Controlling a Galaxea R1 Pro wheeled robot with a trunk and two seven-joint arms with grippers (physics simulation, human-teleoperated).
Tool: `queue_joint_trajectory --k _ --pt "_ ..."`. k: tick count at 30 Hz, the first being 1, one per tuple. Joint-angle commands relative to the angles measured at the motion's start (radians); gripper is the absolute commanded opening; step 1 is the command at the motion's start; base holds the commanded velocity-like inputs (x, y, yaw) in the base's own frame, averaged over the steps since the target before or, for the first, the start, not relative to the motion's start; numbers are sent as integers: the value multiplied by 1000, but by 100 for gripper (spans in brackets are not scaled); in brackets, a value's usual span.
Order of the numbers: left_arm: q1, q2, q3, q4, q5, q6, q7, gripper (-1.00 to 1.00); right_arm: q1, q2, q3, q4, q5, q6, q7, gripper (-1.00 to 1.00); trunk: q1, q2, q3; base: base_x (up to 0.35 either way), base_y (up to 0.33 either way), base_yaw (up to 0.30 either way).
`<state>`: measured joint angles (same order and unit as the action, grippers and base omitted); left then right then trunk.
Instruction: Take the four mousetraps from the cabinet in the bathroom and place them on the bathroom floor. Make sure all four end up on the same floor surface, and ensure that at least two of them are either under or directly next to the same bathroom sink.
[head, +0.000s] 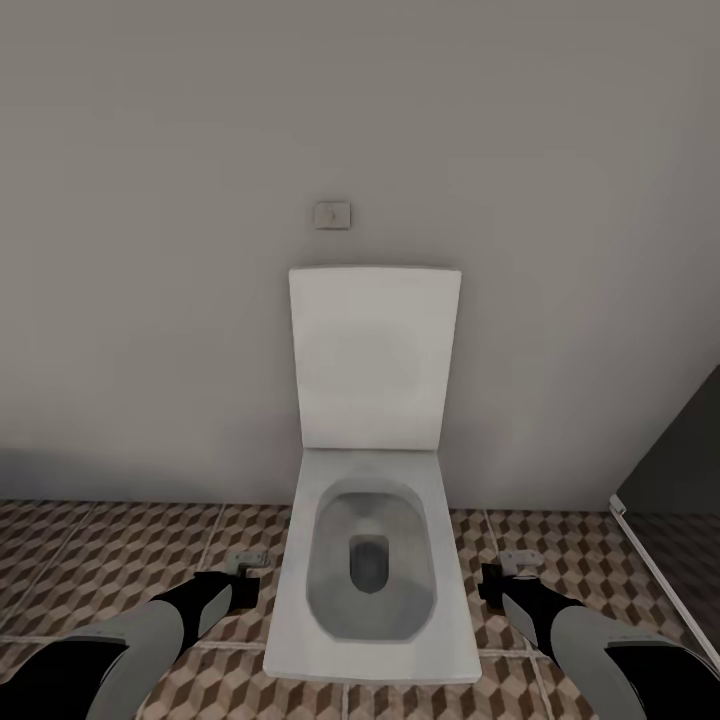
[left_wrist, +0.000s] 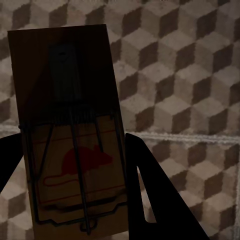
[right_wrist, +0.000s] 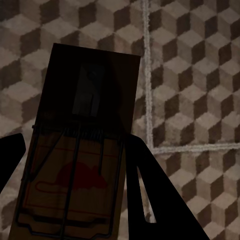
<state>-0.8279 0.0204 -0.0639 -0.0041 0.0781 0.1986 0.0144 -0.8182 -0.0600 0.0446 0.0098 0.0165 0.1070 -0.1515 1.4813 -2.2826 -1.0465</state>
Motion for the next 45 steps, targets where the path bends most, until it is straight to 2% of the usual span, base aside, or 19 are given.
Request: queue_joint_trajectory --k 1,21,31,39,45 --pt "0 0 -7 0 7 4 0 -100 -1 0 4 1 2 3 -4 -100 0 0 -1 0 0 0" --pt "0 -7 -7 0 6 9 7 -100 -1 -2 4 1 3 3 -3 -100 0 0 -1 0 0 0" --pt "0 -7 -6 0 6 11 7 -100 -1 -2 4 1 3 4 -4 -100 38 -70 -32 0 0 0" --pt "0 -7 -7 0 6 8 7 -100 -1 -2 4 1 3 3 -5 -100 38 -70 -32 0 0 0" --pt "0 -8 -7 0 6 8 7 -100 -1 -3 4 1 3 3 -5 -100 61 -112 -51 0 0 0"
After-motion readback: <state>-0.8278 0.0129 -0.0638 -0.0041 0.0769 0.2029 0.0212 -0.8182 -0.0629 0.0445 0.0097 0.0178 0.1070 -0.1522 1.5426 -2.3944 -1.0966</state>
